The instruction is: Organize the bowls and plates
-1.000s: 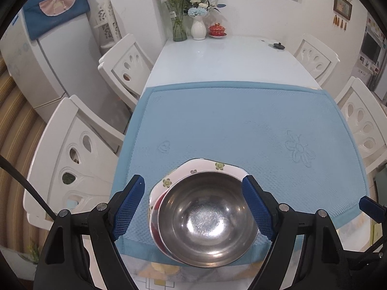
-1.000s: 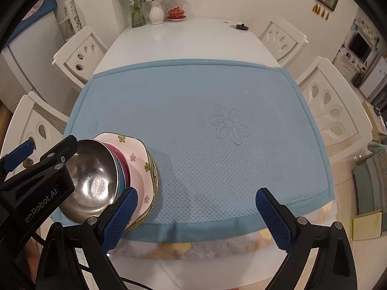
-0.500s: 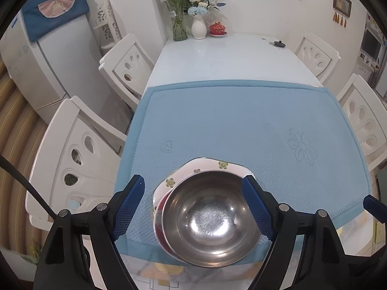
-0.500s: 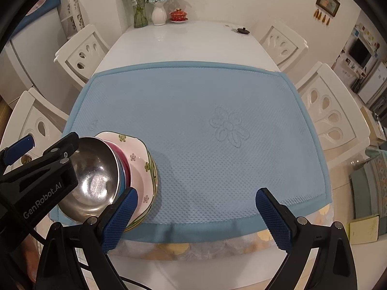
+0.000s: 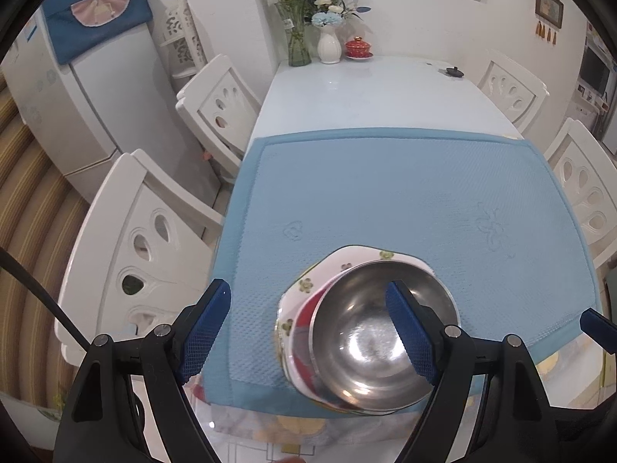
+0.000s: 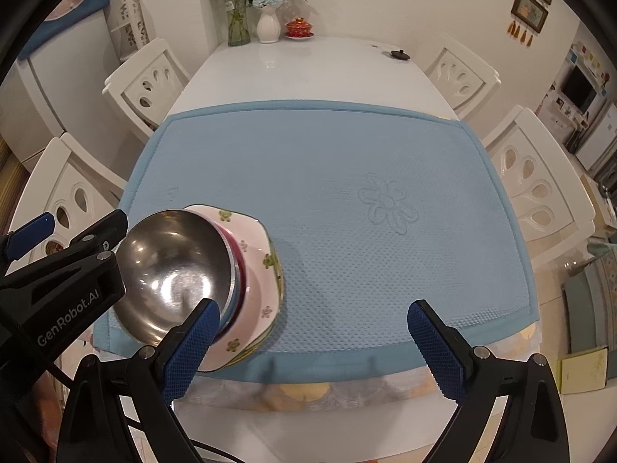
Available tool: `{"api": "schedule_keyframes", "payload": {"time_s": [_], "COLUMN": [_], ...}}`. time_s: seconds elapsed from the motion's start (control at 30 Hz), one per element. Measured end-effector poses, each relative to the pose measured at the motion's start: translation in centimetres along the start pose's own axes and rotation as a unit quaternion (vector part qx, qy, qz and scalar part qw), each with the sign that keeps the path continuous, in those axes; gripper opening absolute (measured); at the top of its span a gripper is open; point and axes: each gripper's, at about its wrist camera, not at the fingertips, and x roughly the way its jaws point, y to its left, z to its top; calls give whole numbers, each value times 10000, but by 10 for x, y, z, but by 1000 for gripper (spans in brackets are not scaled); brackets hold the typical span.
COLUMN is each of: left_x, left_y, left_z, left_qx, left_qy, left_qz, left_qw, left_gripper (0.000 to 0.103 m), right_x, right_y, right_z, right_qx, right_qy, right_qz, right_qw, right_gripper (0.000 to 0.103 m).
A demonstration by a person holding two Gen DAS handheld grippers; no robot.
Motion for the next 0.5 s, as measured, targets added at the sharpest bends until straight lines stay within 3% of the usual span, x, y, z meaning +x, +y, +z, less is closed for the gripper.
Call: {"api": "schedule_keyframes", "payload": {"time_s": [0.37, 0.5], "left_x": [-3, -13], "left_y": [22, 27], "left_z": [-7, -9], "left_qx": [-98, -148], "left_qy": [-87, -491], "left_qz": [315, 472], "left_qw": [9994, 9976], "left_gripper": [82, 82], "right_x": [1, 1], "right_y": [24, 28], "right_z": [-5, -7], "right_qx": [-115, -181], "right_qy": [13, 18], "right_qz": [105, 126], "right_qw": [9999, 9998], "right_gripper": [97, 97]}}
